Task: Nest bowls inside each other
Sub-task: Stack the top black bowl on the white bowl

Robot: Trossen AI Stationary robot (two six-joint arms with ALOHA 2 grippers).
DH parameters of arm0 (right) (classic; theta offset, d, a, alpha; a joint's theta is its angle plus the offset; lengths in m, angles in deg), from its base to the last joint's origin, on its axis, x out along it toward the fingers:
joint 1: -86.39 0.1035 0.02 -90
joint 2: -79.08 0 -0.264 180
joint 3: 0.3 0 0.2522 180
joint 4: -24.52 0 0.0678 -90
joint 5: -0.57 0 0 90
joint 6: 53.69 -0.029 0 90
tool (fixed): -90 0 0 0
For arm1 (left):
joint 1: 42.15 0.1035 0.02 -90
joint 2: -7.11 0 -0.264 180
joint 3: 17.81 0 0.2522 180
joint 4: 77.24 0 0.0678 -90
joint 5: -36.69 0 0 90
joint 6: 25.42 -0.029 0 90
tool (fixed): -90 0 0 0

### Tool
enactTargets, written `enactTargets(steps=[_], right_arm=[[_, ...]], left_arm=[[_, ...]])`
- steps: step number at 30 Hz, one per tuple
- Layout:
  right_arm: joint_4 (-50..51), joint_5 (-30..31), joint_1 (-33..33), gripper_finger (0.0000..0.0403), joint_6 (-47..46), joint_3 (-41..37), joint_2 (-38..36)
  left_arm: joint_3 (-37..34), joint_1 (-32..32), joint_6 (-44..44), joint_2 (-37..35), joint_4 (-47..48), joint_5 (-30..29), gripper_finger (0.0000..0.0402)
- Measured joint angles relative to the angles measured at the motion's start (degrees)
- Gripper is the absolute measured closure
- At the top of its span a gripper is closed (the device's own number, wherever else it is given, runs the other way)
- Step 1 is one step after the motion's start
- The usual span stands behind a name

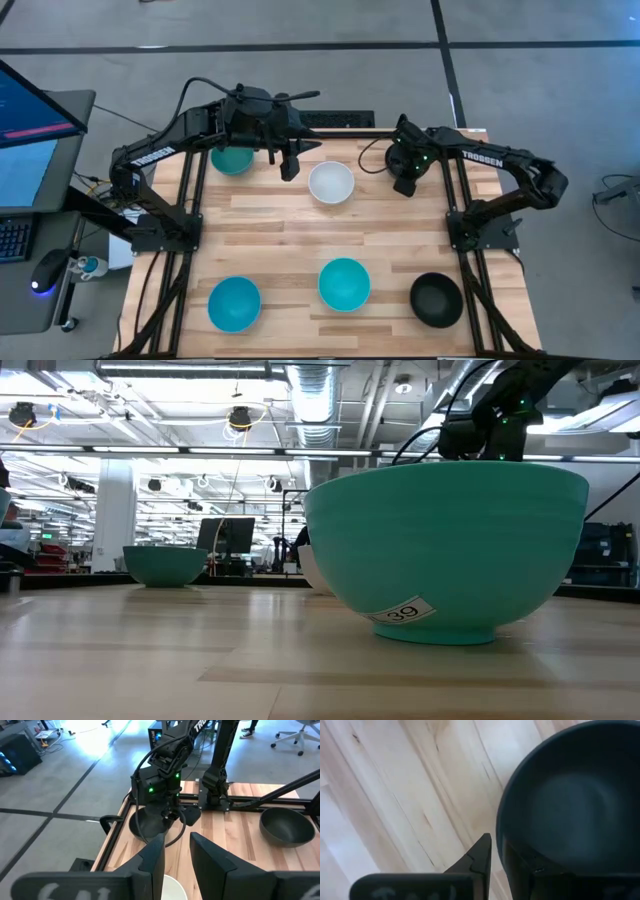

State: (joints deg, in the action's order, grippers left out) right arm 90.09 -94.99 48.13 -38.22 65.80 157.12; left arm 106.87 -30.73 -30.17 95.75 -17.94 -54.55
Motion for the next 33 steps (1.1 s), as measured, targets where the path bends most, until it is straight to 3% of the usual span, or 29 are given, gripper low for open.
enactTargets(steps=[21,27,33], right_arm=[[-5.4,0.5,-0.1,0.0333,0.0,0.0,7.6],[-5.8,4.9,0.0,0.0387,1.7,0.0,7.5],[-5.6,5.9,1.1,0.0391,1.7,0.0,7.4]], left_arm=[[0.0,0.0,-0.1,0.0,0.0,-0.1,0.0317],[0.0,0.3,-0.4,0.0,0.0,-0.4,0.0317],[0.0,0.4,-0.4,0.0,0.0,-0.5,0.0317]])
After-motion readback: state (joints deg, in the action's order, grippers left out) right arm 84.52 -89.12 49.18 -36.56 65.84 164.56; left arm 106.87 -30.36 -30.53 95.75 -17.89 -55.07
